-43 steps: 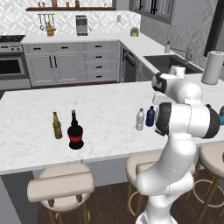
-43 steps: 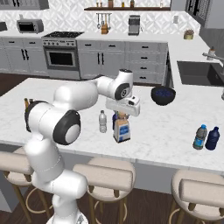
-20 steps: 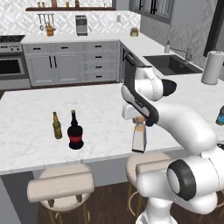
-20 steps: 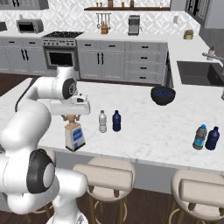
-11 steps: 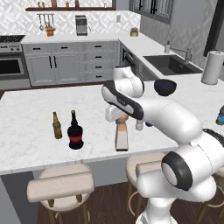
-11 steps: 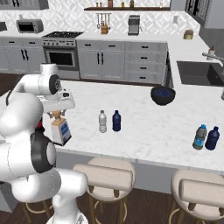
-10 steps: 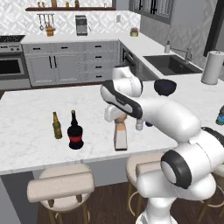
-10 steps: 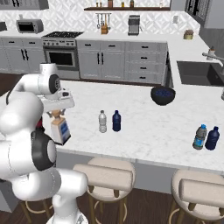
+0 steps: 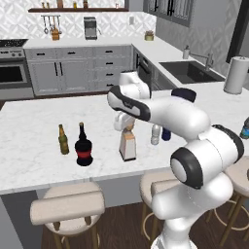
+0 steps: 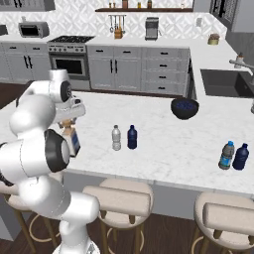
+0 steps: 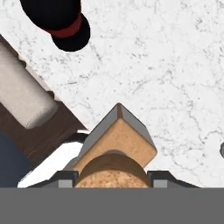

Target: Move the plastic bottles in the middle to the plastics group, and the glass bottles in the middle to the glass group.

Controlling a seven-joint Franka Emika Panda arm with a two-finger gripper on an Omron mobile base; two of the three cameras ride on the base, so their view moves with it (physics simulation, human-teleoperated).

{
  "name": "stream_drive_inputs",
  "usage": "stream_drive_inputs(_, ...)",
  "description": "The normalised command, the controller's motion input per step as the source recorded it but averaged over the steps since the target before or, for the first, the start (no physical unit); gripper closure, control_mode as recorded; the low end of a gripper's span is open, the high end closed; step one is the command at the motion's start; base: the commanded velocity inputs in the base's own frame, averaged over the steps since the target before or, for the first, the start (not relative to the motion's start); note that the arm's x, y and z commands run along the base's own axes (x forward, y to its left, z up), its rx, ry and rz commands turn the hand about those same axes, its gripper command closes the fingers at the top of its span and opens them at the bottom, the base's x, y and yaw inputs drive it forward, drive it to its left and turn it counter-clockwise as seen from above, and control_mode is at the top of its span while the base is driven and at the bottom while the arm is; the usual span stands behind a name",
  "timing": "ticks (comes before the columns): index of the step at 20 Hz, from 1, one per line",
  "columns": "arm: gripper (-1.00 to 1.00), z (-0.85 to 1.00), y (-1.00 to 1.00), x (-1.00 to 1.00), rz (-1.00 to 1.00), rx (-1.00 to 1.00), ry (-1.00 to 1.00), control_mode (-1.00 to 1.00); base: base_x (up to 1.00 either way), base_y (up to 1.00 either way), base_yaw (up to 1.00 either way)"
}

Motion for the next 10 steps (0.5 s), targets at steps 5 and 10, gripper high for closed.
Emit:
stream_drive_inputs(5, 1.0, 0.0, 0.35, 0.31, 0.26, 0.02, 0.0, -1.0, 0.0, 0.0, 0.0)
stream_drive_inputs(10, 1.0, -0.01, 0.52, 0.17, 0.14, 0.0, 0.0, -1.0, 0.0, 0.0, 0.0)
